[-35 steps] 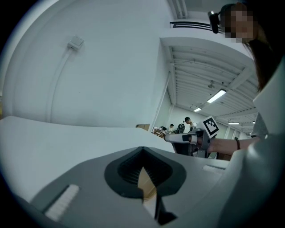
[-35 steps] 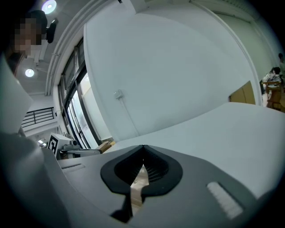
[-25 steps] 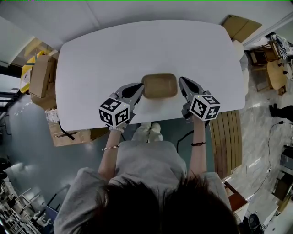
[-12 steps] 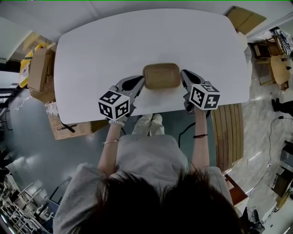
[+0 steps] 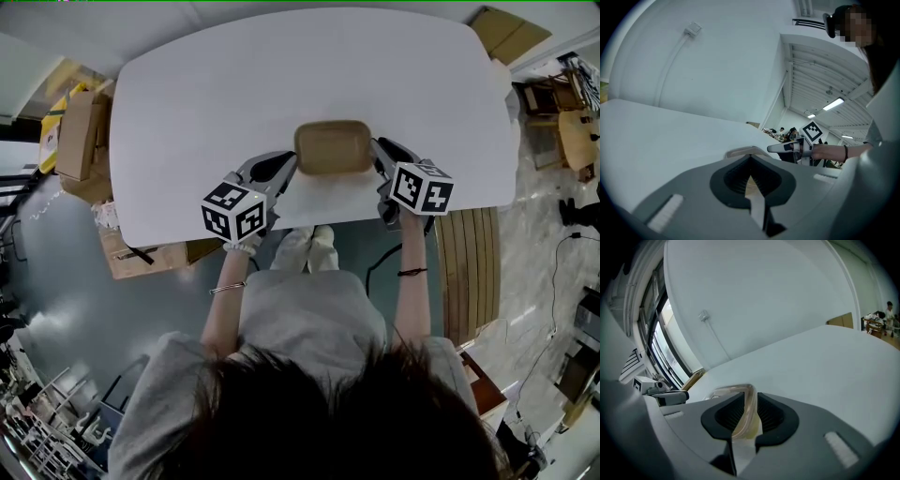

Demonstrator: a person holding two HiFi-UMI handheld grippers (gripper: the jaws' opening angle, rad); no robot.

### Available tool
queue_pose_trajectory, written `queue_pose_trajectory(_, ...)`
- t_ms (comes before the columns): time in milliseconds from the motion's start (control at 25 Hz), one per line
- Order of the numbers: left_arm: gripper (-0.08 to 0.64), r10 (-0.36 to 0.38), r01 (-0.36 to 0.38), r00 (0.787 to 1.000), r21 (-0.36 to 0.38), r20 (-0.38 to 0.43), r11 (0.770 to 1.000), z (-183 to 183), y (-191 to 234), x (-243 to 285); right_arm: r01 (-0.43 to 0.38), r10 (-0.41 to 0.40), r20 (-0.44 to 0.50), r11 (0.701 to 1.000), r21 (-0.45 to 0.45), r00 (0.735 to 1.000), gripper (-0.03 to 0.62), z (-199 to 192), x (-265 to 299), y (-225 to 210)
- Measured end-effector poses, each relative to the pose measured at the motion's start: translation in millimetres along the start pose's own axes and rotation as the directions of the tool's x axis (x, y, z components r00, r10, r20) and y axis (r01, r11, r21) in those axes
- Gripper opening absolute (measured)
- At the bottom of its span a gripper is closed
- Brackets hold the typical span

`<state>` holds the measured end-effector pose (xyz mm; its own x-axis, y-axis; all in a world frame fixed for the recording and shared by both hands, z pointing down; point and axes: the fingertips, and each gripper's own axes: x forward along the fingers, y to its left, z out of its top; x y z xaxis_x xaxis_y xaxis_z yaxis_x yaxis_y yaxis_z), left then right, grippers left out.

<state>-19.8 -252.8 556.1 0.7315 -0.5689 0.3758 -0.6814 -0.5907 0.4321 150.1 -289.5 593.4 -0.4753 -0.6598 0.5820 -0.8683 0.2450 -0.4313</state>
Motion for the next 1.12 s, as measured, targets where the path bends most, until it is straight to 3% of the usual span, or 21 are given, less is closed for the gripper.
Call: queue_pose_trajectory(1120, -0.009, 0.001, -0.001, 1.000, -0.012, 0.001, 1.000, -0.8, -0.4, -0.4, 0.040, -0.039, -0.014, 0.995, 0.091, 0.999, 0.058, -7.9, 7.5, -7.1)
